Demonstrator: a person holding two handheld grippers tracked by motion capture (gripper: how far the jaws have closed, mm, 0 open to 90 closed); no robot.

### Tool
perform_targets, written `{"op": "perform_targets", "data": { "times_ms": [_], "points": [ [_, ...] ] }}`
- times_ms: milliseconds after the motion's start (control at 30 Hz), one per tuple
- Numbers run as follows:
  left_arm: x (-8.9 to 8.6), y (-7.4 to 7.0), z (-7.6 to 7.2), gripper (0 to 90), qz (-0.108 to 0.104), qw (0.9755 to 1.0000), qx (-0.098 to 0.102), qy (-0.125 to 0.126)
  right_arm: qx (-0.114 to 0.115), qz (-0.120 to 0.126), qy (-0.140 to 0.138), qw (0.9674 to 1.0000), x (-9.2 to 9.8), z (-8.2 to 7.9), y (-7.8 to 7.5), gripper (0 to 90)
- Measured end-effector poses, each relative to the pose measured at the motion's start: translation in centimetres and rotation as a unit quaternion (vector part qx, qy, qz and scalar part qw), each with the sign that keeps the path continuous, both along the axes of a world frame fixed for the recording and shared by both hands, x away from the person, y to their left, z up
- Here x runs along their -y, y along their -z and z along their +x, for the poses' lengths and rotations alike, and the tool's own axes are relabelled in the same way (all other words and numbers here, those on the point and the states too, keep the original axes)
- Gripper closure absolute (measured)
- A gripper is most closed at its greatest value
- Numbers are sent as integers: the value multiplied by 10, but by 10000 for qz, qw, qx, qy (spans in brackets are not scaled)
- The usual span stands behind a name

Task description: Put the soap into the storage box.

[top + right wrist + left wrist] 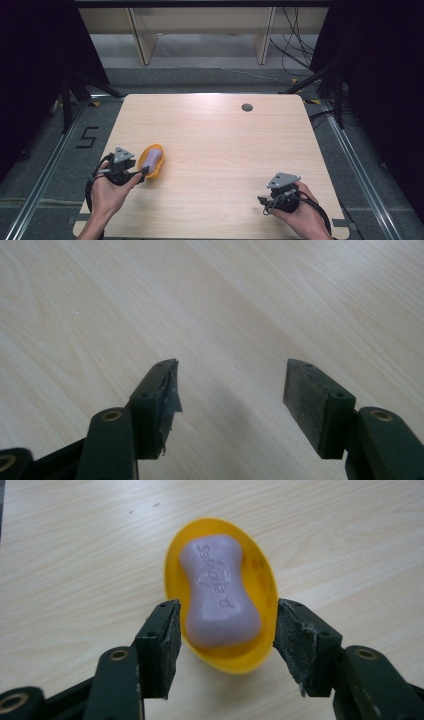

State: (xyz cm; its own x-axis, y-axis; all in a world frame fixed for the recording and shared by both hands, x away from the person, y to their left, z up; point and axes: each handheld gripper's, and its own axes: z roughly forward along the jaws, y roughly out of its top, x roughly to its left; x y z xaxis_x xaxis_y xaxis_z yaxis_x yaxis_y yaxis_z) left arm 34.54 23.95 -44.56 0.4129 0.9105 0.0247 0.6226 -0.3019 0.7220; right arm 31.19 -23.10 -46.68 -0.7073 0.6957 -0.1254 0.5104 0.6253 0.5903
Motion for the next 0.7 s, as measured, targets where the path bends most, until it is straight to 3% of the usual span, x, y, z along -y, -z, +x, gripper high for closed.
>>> {"op": "perform_targets", "data": {
  "times_ms": [33, 133, 167, 200, 233, 333, 367, 433, 533, 700],
  "points": [
    [-5, 7, -5, 437, -149, 9998, -32, 140, -35, 31, 15, 10000, 0, 0, 0, 395],
    [-10, 17, -11, 437, -252, 9995, 24, 162, -32, 44, 5, 10000, -1, 0, 0, 395],
    [-12, 26, -17, 437, -467, 9987, 227, 20, -34, 45, 6, 10000, -1, -1, 0, 395],
    [-12, 26, -17, 437, -467, 9987, 227, 20, -34, 45, 6, 10000, -1, -1, 0, 395],
    [-14, 33, -24, 439, -705, 9970, 328, -70, -22, 61, 26, 10000, -1, -1, 0, 395],
    [-18, 36, -29, 438, -790, 9961, 374, -74, -13, 57, 28, 10000, -1, -1, 0, 395],
    [-21, 39, -34, 438, -908, 9943, 522, -183, -26, 47, 6, 10000, -1, 0, 0, 395],
    [-22, 40, -36, 438, -899, 9941, 567, -201, -32, 56, -66, 10000, -1, 0, 0, 395],
    [-22, 42, -39, 438, -1054, 9921, 629, -279, -11, 83, -103, 9999, -1, 1, 1, 395],
    [-24, 45, -38, 442, -1029, 9923, 619, -307, 47, 60, -212, 9997, 0, 2, 1, 395]
  ]
}}
